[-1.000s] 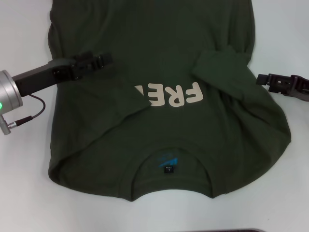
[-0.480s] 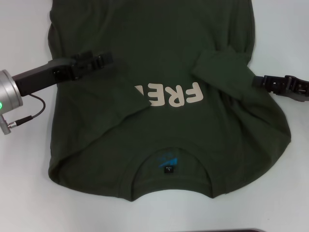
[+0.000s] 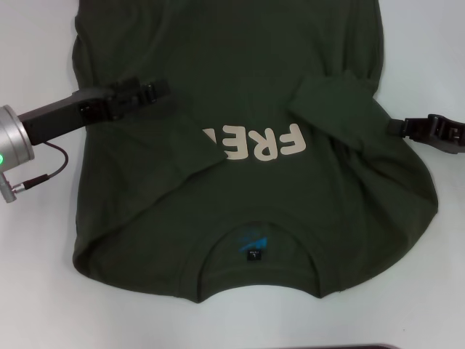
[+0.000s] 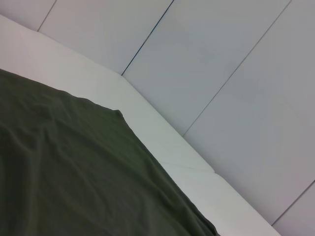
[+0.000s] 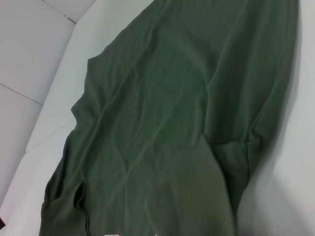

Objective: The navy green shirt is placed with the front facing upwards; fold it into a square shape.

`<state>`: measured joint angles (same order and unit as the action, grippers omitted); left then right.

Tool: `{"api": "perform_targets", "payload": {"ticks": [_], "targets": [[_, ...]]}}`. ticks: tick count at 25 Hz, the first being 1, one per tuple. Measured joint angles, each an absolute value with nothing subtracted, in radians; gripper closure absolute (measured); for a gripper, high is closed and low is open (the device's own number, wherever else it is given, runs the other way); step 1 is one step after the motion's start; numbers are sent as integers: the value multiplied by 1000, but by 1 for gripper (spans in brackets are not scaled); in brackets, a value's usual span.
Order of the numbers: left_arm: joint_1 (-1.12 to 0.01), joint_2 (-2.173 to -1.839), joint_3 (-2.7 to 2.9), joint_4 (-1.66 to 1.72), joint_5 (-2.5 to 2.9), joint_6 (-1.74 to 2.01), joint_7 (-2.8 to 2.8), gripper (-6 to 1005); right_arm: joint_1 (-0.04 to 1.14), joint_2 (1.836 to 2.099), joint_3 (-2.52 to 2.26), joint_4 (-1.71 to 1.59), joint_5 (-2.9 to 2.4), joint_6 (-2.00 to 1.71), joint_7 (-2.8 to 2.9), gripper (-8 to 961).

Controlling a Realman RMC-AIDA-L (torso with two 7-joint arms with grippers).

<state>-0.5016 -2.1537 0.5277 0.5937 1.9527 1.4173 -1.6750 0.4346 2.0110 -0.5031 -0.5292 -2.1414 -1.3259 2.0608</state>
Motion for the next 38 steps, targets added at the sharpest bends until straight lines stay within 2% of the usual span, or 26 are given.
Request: {"api": "perform_targets", "payload": {"ticks": [2,13,21,38], "targets": [[-502,-2154,528,594,1953,1417,-1675,125,434,2011,-503,-529,-2141,-1326,2059,757],[-506,-2155,528,594,1953,1417,-1679,126,406,2011,-484,-537,-2123,-1362,2030,950],[-509,-2158,532,594,1944,1421,-1680,125,409,2008,-471,-541,-2108,-1464,2004,915],[-512,-2158,529,598,1942,1430,-1683,124,432,2021,-595,-531,-2114,-1512,2003,841]]}}
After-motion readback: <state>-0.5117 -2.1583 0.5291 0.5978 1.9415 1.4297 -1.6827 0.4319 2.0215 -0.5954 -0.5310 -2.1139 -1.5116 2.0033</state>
